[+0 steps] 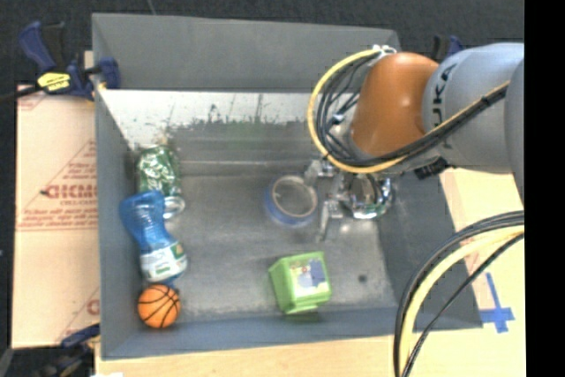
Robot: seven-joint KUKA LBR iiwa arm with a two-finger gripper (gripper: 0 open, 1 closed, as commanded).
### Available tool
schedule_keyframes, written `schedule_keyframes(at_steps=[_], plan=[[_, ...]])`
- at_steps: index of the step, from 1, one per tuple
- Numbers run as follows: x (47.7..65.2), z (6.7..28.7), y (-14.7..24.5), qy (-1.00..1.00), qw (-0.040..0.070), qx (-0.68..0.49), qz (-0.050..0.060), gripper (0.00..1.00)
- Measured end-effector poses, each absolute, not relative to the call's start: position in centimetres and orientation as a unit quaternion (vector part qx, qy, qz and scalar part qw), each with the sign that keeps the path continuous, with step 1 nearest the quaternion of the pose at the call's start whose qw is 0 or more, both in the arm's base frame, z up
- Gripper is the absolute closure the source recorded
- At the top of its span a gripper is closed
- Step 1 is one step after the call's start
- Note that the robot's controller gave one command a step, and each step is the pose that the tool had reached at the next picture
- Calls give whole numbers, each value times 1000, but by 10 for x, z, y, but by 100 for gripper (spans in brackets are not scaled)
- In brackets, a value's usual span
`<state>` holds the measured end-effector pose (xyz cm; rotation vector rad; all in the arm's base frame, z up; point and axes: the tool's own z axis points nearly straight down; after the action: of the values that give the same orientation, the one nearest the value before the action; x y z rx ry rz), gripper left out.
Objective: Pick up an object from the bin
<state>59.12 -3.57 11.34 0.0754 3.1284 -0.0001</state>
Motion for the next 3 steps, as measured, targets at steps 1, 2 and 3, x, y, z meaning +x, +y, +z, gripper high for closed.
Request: schedule_keyframes(at_steps=[1, 2, 3], plan=[[618, 89, -24, 1000, 13, 28, -2, 0], [604, 80, -28, 999, 12, 48, -1, 0], [618, 71, -30, 1000, 14, 15, -2, 100]])
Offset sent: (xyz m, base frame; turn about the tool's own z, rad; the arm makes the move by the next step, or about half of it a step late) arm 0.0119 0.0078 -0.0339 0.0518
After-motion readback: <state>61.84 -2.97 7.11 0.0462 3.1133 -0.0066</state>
